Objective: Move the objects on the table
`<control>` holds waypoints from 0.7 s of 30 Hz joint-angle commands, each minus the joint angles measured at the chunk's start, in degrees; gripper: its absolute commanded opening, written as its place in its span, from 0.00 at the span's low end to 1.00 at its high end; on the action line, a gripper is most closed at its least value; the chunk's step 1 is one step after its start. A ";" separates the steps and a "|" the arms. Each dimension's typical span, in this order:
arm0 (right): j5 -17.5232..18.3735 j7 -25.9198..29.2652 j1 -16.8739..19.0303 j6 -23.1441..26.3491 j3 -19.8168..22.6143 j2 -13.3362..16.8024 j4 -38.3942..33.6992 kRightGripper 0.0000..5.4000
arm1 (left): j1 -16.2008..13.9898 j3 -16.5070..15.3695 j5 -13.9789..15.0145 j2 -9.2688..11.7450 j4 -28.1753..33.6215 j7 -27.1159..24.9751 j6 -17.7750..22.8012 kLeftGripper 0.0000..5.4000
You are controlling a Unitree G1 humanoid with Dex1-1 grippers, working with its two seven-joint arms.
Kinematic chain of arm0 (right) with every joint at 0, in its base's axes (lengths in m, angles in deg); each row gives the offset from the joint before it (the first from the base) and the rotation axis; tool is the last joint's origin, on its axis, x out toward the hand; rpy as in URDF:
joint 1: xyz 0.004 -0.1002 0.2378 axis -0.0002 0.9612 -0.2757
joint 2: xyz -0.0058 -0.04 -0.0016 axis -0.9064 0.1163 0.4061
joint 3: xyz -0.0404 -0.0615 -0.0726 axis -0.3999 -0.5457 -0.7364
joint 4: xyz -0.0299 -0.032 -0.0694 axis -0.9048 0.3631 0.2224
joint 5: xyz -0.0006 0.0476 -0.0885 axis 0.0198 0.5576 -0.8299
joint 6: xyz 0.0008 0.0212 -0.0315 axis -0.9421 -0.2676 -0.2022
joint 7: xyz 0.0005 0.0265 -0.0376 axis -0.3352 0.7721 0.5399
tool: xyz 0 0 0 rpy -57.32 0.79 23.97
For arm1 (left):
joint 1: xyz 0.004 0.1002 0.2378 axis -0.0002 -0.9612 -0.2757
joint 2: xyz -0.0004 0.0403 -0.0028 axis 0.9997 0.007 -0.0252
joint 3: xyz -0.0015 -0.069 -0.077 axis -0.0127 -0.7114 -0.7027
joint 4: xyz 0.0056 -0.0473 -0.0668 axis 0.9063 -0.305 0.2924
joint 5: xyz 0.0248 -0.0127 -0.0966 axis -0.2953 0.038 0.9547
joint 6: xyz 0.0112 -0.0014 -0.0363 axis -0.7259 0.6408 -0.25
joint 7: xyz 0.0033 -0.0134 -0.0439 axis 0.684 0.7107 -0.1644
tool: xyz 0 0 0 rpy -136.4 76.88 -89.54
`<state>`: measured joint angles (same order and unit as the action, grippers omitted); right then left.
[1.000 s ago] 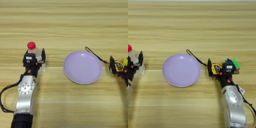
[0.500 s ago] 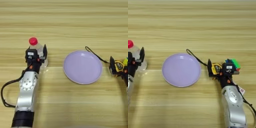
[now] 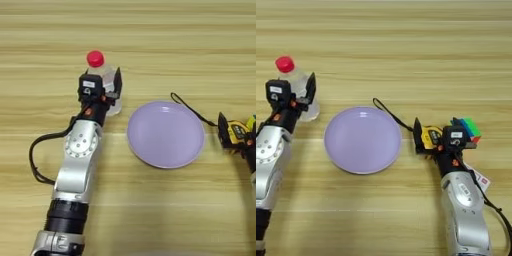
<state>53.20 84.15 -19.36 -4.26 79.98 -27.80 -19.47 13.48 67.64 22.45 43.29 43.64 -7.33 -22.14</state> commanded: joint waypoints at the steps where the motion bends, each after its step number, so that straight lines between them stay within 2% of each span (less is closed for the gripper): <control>1: -0.37 -0.56 -0.08 -0.40 -0.16 -0.47 0.21 1.00 | 3.18 3.32 -1.39 -2.46 -0.91 -0.02 0.08 0.61; 9: -0.50 -0.93 0.03 -0.52 -0.38 -0.76 0.10 1.00 | 3.34 8.98 -1.90 -5.39 -3.92 0.40 -0.62 0.61; 21: -1.00 -1.90 0.31 -0.53 -0.98 -1.40 -0.33 1.00 | 1.13 17.26 -1.38 -7.09 -5.96 0.50 -1.33 0.61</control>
<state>52.79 82.85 -19.31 -4.32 79.13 -28.76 -19.46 16.42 82.63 21.07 42.22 37.65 -6.92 -22.26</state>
